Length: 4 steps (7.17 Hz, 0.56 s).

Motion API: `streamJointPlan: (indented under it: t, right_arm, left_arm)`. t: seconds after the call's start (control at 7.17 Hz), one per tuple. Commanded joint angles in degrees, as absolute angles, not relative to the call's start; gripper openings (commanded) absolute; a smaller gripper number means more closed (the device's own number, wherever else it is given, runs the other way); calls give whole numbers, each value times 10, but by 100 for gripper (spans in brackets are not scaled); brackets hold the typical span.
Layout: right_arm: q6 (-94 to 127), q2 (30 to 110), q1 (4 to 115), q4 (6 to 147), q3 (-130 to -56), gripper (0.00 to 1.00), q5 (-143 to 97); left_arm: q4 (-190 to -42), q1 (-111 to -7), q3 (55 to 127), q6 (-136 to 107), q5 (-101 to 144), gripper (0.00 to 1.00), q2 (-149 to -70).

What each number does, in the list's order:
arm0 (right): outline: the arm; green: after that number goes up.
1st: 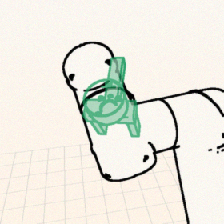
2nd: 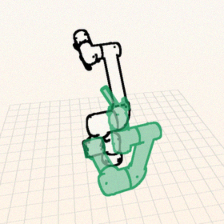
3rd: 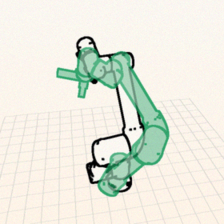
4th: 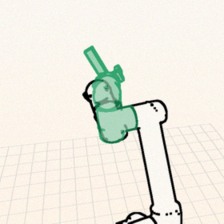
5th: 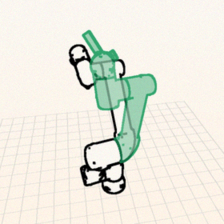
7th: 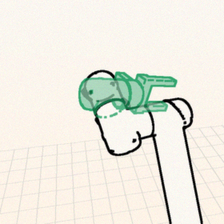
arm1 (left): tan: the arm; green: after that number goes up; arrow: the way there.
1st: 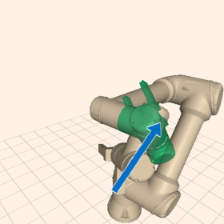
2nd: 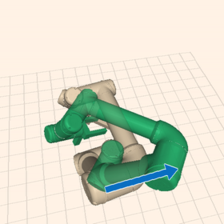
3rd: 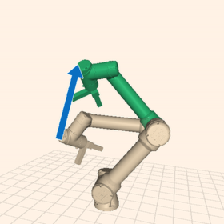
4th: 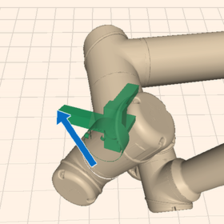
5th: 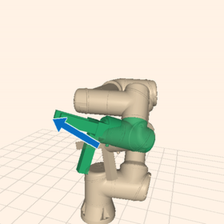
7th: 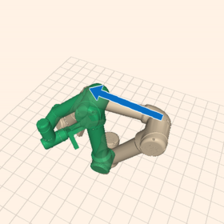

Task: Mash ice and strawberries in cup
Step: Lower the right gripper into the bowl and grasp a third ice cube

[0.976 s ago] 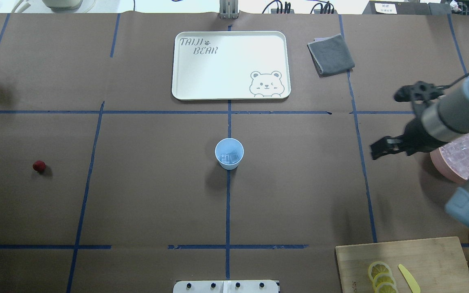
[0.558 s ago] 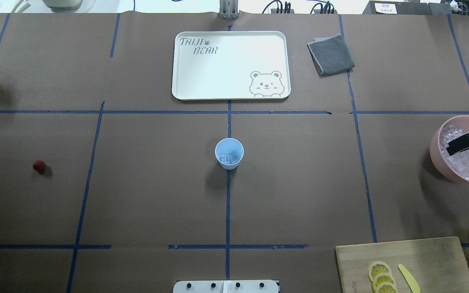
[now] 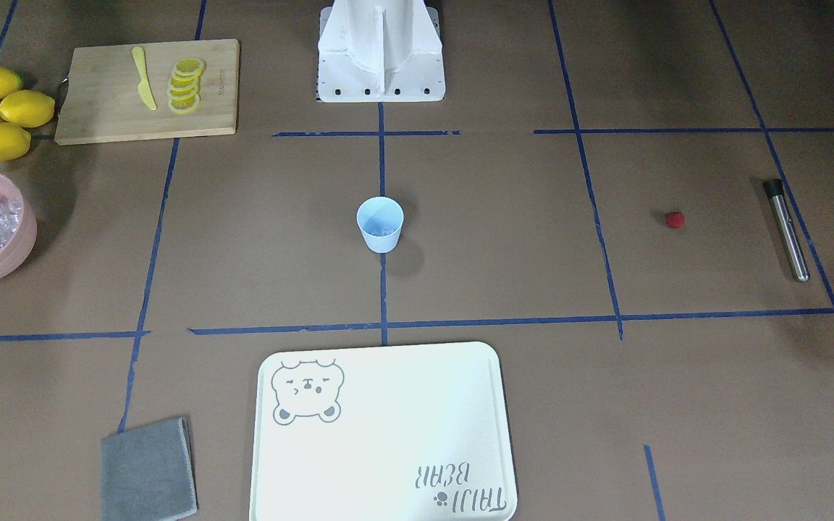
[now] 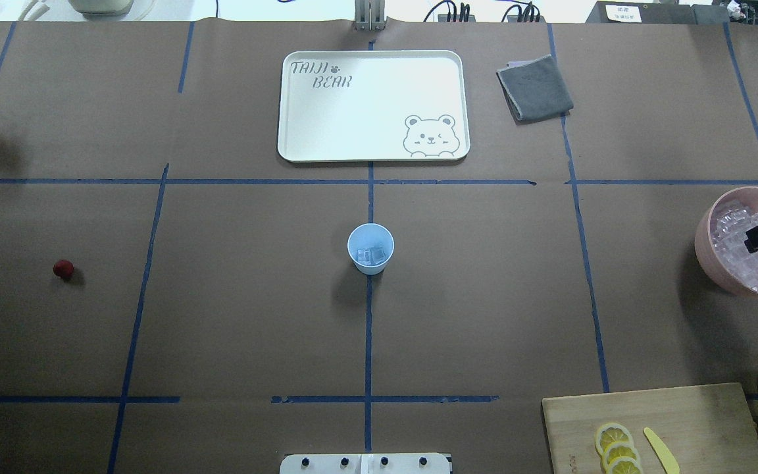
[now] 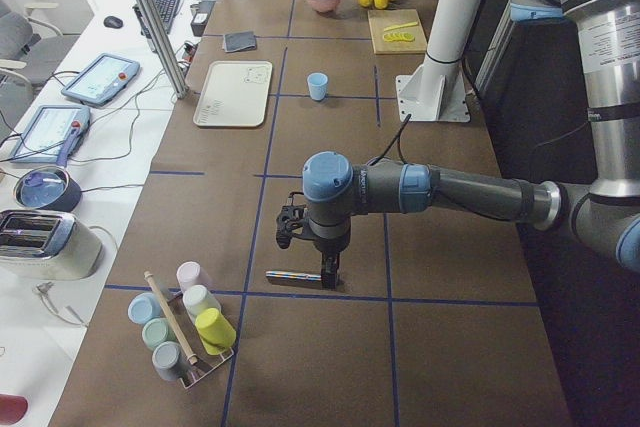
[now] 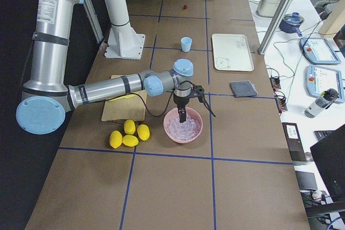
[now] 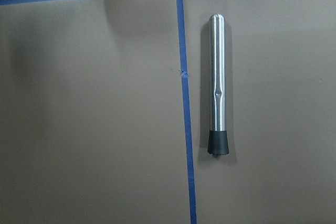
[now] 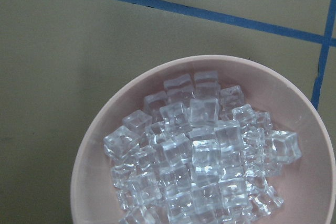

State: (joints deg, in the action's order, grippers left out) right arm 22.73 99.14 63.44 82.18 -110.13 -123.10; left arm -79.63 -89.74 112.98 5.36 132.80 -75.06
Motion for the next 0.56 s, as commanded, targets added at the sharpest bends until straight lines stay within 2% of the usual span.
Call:
streamJointPlan:
  t: [0.0,0.14,0.42]
  right_arm:
    - [227,988,635,723,-1033,99,-1230]
    - [228,988,635,666,-1004,99,-1230]
    - [229,984,634,663,-998,98,-1233]
  left_arm:
    - [-796,-897,1129,54,1328,100,-751]
    - [-796,-897,1130,54,1328,100,-751]
    - [-796,-898,1130,54,1328,100,-751]
